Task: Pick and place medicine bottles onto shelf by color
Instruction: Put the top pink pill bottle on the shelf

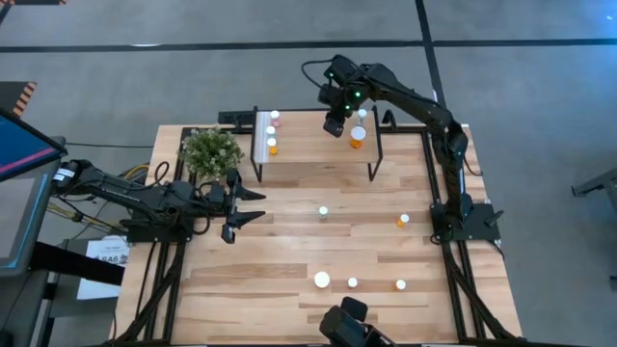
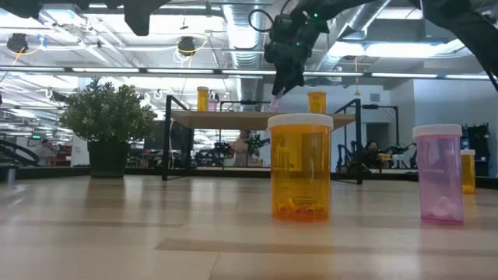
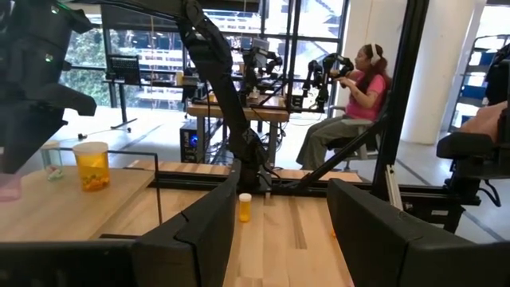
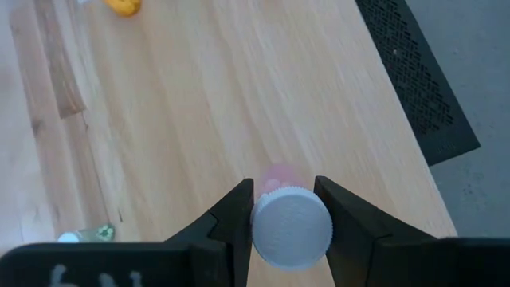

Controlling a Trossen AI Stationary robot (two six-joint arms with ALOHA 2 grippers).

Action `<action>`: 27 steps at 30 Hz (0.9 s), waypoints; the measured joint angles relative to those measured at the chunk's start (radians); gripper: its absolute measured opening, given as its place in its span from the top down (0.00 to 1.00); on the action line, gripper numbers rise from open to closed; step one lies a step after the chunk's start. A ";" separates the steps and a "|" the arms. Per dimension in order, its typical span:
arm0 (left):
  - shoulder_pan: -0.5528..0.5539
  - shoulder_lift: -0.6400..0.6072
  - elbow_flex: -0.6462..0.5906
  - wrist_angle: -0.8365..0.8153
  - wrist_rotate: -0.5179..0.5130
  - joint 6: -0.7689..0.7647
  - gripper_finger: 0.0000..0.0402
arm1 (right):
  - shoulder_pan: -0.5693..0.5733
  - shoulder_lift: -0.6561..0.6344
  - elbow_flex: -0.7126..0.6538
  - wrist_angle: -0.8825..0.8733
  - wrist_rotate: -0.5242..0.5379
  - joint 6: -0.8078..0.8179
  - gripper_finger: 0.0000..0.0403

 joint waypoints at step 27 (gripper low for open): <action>0.000 0.000 0.000 -0.014 -0.025 0.005 0.53 | -0.002 -0.001 0.000 -0.046 0.057 -0.036 0.59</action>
